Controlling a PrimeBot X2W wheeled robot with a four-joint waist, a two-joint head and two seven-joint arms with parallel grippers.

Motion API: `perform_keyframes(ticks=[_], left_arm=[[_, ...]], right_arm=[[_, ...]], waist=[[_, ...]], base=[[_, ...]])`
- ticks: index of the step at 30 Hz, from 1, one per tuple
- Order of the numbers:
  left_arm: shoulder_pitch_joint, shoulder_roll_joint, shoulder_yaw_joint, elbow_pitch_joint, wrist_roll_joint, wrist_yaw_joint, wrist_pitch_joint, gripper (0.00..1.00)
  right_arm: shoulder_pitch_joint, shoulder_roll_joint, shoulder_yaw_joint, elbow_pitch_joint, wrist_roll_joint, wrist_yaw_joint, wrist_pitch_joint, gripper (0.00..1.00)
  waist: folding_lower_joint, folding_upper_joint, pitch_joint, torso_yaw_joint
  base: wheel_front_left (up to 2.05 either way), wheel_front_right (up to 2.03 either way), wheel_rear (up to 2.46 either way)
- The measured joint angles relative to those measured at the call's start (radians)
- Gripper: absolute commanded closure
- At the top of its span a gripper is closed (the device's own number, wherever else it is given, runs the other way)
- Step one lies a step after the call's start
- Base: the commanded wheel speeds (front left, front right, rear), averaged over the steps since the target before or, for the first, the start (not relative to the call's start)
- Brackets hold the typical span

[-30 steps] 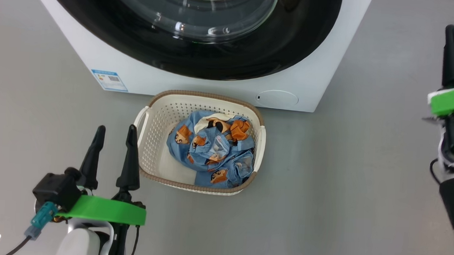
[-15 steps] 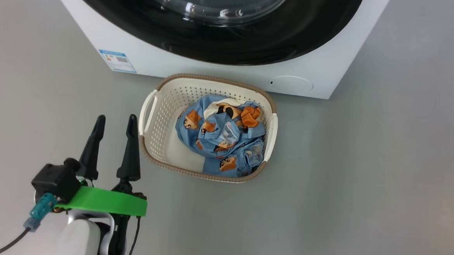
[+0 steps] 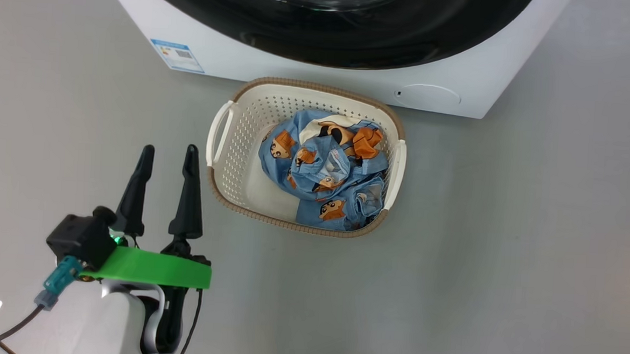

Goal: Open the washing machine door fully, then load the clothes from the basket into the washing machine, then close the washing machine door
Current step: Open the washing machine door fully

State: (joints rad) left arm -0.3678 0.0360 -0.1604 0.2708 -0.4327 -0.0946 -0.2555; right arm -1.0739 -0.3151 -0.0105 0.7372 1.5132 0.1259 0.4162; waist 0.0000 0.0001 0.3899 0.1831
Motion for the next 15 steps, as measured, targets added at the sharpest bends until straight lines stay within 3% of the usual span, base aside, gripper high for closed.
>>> perform_keyframes(ticks=[15], left_arm=[[-0.026, -0.001, -0.015, -0.021, -0.026, 0.012, 0.000, 0.00]], right_arm=[[-0.154, -0.006, 0.053, 0.078, -0.003, 0.000, 0.104, 1.00]], waist=[[0.0000, 0.0000, 0.066, 0.035]], base=[[0.00, 0.00, 0.00]])
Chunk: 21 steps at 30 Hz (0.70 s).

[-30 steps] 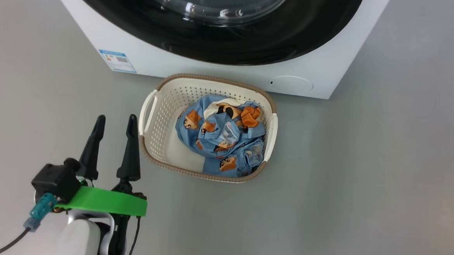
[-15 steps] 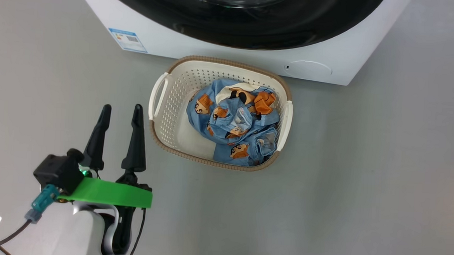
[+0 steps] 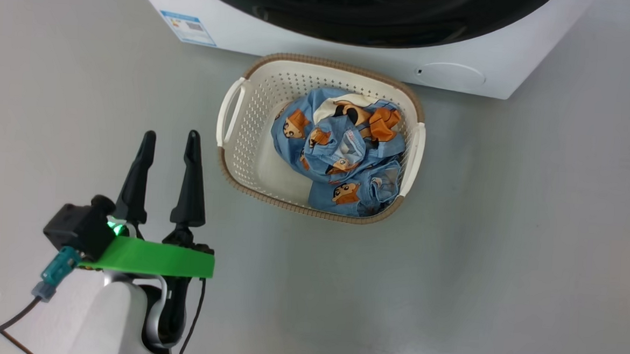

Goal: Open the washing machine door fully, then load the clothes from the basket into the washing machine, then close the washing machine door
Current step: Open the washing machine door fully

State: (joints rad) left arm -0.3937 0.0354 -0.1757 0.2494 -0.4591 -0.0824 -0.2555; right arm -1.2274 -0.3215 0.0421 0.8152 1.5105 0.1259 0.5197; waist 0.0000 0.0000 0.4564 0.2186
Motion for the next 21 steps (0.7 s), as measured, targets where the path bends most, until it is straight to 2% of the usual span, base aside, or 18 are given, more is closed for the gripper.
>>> perform_keyframes(ticks=[14, 21], left_arm=[[-0.018, -0.001, -0.016, 0.000, -0.024, 0.008, 0.000, 0.00], [-0.018, -0.003, -0.021, 0.008, -0.034, 0.013, 0.000, 0.00]], right_arm=[[-0.059, -0.019, 0.020, 0.027, -0.005, 0.000, 0.044, 1.00], [-0.027, -0.022, 0.023, 0.030, -0.002, 0.000, 0.064, 1.00]], waist=[[0.0000, 0.0000, 0.034, 0.047], [0.0000, 0.0000, 0.006, 0.060]], base=[[0.00, 0.00, 0.00], [0.00, 0.00, 0.00]])
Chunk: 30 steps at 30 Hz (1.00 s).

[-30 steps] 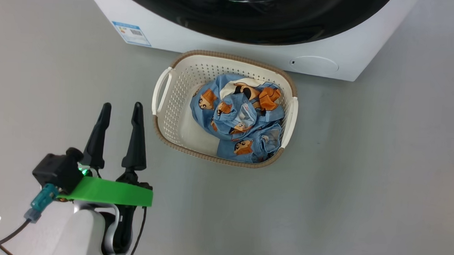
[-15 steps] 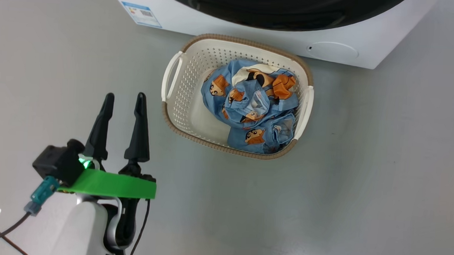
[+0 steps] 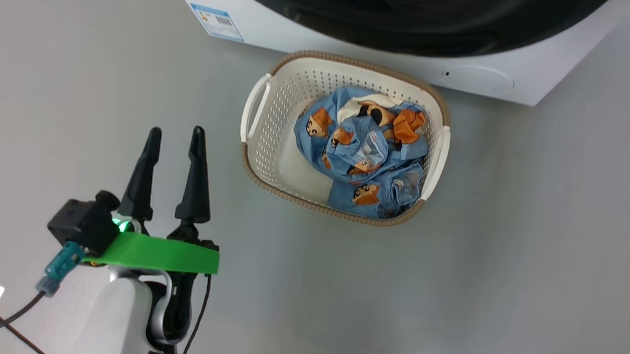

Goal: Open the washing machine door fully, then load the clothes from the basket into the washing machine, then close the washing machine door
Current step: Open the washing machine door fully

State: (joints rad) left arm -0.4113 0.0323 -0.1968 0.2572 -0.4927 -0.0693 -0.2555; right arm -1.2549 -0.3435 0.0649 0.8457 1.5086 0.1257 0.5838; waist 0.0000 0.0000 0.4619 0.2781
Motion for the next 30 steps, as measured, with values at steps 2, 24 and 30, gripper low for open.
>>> perform_keyframes(ticks=[2, 24, 30], left_arm=[[0.001, 0.000, 0.000, 0.002, 0.000, 0.000, 0.000, 0.00], [0.134, 0.000, 0.040, 0.075, 0.056, -0.015, 0.000, 0.00], [0.172, 0.000, 0.048, 0.080, 0.064, -0.018, 0.000, 0.00]], right_arm=[[0.015, 0.000, -0.003, -0.002, 0.007, 0.000, 0.006, 1.00], [0.455, 0.117, -0.001, -0.169, 0.077, 0.000, 0.095, 1.00], [0.576, 0.126, -0.003, -0.243, 0.104, 0.000, 0.112, 1.00]], waist=[[0.0000, 0.0000, -0.008, 0.001], [0.0000, 0.0000, -0.234, -0.009], [0.0000, 0.0000, -0.288, 0.021]], base=[[0.00, 0.00, 0.00], [0.00, 0.00, 0.00], [0.00, 0.00, 0.00]])
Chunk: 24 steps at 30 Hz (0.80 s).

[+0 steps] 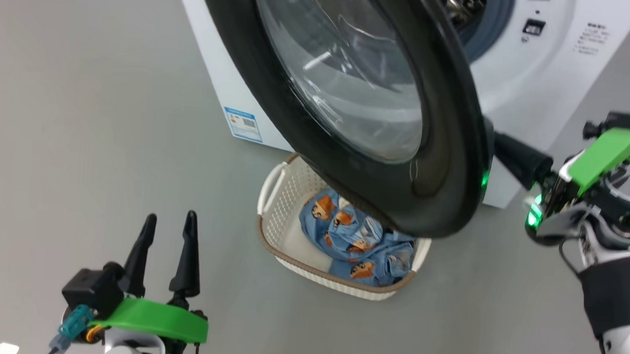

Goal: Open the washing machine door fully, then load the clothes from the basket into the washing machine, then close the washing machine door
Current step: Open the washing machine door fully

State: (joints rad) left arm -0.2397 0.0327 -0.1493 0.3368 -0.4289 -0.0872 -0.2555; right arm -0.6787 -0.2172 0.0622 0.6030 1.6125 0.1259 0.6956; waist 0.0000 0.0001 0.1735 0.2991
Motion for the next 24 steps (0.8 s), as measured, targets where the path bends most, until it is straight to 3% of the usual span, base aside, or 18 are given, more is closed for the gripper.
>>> perform_keyframes(ticks=[16, 24], left_arm=[[0.058, 0.009, 0.004, 0.025, 0.009, 0.000, 0.000, 0.00], [0.059, 0.018, -0.002, 0.024, 0.009, 0.000, 0.010, 0.00]], right_arm=[[0.280, 0.071, 0.028, -0.191, 0.018, 0.000, 0.042, 1.00], [0.308, 0.116, 0.066, -0.219, 0.024, 0.000, 0.053, 1.00]], waist=[[0.0000, 0.0000, -0.103, 0.159], [0.0000, -0.0001, -0.132, 0.223]], base=[[0.00, 0.00, 0.00], [0.00, 0.00, 0.00]])
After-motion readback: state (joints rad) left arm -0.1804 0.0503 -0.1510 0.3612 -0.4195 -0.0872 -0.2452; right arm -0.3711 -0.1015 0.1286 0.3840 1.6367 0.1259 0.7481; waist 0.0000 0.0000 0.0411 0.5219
